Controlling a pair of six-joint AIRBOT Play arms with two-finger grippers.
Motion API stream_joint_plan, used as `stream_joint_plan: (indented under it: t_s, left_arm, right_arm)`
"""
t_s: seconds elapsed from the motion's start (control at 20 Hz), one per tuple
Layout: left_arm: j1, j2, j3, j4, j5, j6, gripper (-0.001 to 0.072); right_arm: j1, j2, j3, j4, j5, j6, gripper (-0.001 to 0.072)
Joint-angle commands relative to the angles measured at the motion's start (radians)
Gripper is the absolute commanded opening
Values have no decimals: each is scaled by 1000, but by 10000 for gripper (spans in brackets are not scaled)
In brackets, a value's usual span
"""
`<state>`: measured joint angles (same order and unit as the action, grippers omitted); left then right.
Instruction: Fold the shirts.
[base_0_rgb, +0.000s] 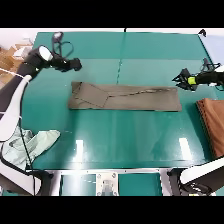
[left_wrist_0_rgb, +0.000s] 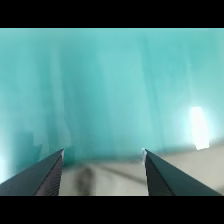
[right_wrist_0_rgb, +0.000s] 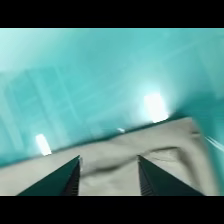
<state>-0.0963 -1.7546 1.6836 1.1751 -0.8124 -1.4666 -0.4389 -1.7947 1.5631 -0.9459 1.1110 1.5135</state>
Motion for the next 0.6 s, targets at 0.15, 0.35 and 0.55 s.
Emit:
stream_joint_plan:
  t_s: [0.15, 0.35, 0.55]
  left_arm:
    - [92, -15, 76, 18, -319, -34, 59]
    - [66, -15, 76, -8, -378, -19, 32]
    - [-6, -15, 76, -36, -352, -17, 32]
  right_arm:
    - [-159, -90, 57, -40, 270, -215, 504]
    - [-161, -179, 57, -37, 327, -290, 505]
    - [-101, -230, 57, 16, 322, -346, 501]
